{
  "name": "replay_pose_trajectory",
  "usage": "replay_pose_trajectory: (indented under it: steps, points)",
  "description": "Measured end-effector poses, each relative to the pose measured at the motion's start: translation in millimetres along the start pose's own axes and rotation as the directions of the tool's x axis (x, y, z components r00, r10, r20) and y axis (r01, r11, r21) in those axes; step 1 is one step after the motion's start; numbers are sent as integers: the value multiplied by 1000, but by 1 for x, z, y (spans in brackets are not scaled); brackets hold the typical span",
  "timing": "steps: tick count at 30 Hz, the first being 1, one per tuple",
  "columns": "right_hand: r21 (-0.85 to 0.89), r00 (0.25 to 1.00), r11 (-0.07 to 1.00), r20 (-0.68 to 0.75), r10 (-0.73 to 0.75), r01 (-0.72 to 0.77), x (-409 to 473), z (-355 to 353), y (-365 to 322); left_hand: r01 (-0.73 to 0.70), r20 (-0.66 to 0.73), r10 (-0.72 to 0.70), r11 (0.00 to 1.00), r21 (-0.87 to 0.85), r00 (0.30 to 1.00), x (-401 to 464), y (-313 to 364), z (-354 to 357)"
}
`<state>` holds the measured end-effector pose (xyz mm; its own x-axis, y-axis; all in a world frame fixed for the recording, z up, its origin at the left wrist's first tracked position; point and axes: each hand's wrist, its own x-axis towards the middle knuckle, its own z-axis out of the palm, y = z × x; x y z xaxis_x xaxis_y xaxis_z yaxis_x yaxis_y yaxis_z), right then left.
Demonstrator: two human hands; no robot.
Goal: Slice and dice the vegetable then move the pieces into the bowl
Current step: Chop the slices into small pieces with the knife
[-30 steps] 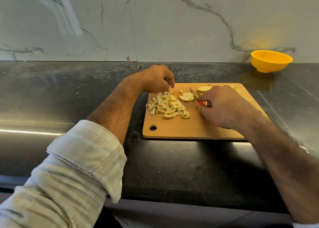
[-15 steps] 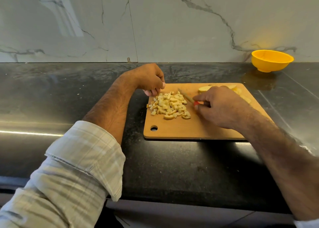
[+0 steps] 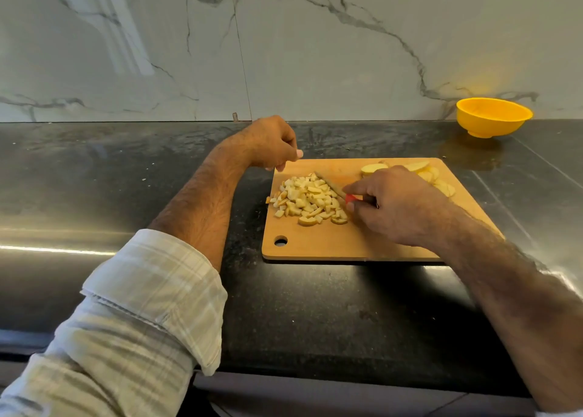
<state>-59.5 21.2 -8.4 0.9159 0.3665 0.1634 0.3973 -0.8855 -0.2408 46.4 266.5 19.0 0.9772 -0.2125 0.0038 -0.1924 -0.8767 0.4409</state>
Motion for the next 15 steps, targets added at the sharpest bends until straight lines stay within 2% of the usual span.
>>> replay_pose_trajectory:
  steps: [4,8,11,13,15]
  points:
    - [102,987,993,-144,71,-57,2,-9,17,-42,-118,40,999,-8,992,2,0,5]
    - [162,955,979,-248,163,-125,4,-16,36,-120,-190,131,990,67,973,4,13,12]
    - [172,951,972,-239,198,-159,5,-17,41,-82,-98,93,990,112,991,2,10,4]
    - [171,959,974,-212,186,-151,5,-15,38,-79,5,79,995,63,997,-3,3,-5]
    - [179,974,975,-164,158,-128,4,-13,34,-100,13,100,995,3,995,-5,-2,-9]
